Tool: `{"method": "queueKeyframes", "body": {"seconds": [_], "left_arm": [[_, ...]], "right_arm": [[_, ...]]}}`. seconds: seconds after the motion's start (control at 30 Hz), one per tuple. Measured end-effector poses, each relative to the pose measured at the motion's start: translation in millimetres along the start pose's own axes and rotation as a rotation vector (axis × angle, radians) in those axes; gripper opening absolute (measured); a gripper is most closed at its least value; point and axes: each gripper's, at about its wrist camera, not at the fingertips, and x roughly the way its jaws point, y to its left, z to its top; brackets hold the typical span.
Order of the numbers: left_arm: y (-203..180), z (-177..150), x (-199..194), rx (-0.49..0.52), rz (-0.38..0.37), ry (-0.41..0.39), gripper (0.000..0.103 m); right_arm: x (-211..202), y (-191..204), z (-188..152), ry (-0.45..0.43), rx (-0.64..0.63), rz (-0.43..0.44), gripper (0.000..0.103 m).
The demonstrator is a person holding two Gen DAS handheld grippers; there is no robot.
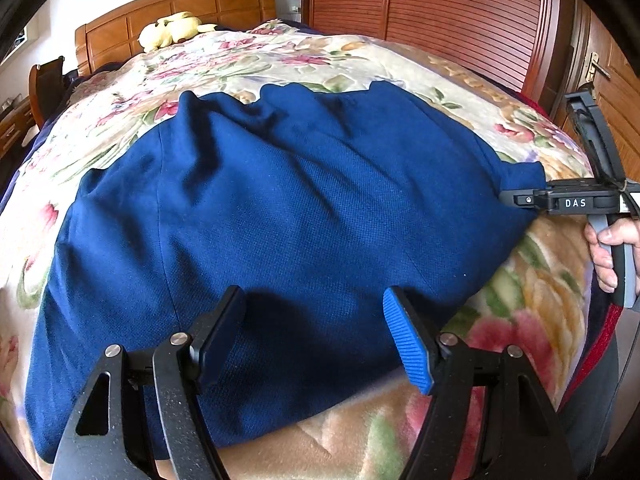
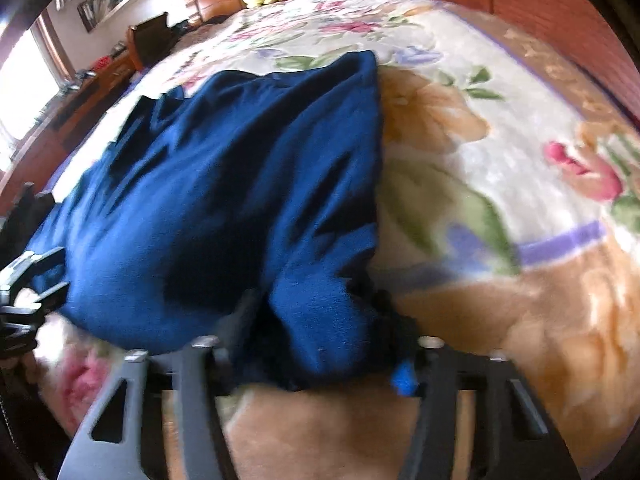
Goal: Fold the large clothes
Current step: 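Grasp the folded navy jacket edge with the right gripper, then fold the held jacket half over onto itself with the right gripper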
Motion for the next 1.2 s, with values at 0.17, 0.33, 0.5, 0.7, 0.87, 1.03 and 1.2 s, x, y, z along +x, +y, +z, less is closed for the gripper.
{"method": "queueKeyframes", "body": {"seconds": [0.17,0.33,0.5,0.7,0.87,1.03,1.2], "left_arm": [[1.6,1.0,0.0,-0.004,-0.003,0.001,0.073],[7.0,3.1,-9.5,-0.008,-0.008,-0.013,0.073],[25.5,2.7,-39.8,-0.038,-0.012,-0.082,0.073],[56.4,-14.6,-77.1,-0.070,0.017,-0.133,0.073],[87.8,-37.8,-102.2,-0.115,0.052,-0.158,0.073],[117.1,-57.5,-120.9,-0.168,0.086,-0.178,0.073],[136.7,-68.9,-132.8,-0.213,0.110,-0.198,0.073]], "right_arm": [[-17.7,-1.6,4.3,-0.044,-0.002,0.052,0.025],[-52.7,12.4,17.4,-0.144,-0.038,0.052,0.023],[-81.0,40.7,33.6,-0.213,-0.100,0.055,0.022],[-102.9,92.7,49.7,-0.277,-0.191,0.080,0.021],[-108.9,149.6,58.3,-0.299,-0.310,0.103,0.021],[-96.0,215.7,63.9,-0.292,-0.432,0.148,0.021],[-73.8,276.7,52.7,-0.235,-0.534,0.230,0.021]]}}
